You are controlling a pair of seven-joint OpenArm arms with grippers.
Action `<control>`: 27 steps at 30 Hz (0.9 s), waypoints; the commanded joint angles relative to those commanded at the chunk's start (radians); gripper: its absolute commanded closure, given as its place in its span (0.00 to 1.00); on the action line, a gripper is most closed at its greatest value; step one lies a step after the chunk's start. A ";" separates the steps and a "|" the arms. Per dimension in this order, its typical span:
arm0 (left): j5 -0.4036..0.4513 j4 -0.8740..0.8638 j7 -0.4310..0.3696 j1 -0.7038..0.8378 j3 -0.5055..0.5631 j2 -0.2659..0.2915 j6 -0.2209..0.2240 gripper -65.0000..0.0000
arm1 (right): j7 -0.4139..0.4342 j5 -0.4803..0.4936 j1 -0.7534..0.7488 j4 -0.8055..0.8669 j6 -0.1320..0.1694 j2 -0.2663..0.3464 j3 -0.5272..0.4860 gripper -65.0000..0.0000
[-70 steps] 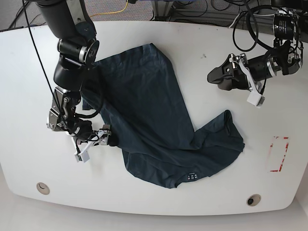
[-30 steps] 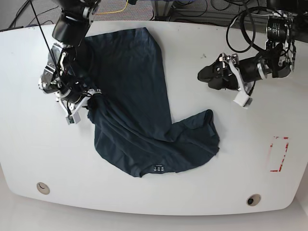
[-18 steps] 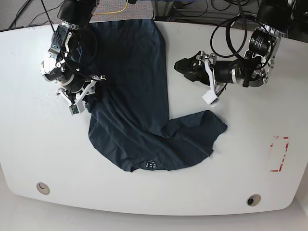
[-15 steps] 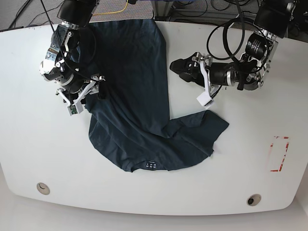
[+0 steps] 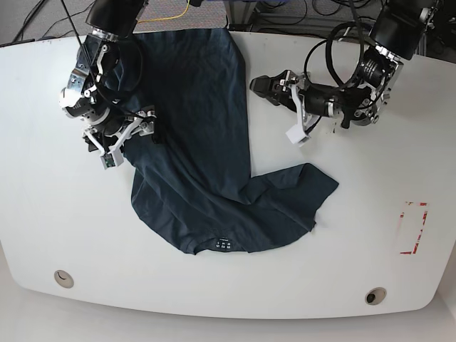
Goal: Layout the t-shirt on the table in an organized manner, then fold the t-shirt properly
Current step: 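Grasp the shirt fabric with the left gripper beside the right gripper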
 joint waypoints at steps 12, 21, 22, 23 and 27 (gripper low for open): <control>0.000 -0.003 -0.002 -0.035 0.109 0.077 0.000 0.42 | 0.000 0.000 0.000 0.000 0.000 -0.002 0.000 0.10; 0.002 -0.003 -0.002 -0.055 0.180 0.103 0.005 0.43 | 0.000 0.000 0.000 0.000 0.000 -0.002 0.002 0.10; 0.002 -0.003 -0.002 -0.055 0.181 0.103 0.005 0.43 | 0.000 0.000 0.000 0.000 0.000 0.000 0.002 0.10; 0.008 -0.003 -0.002 -0.055 0.183 0.103 0.005 0.43 | 0.000 0.000 0.000 0.000 0.000 0.002 0.002 0.10; 0.057 -0.002 0.000 -0.075 0.195 0.106 0.005 0.43 | 0.000 0.000 0.000 0.000 0.000 0.003 0.002 0.12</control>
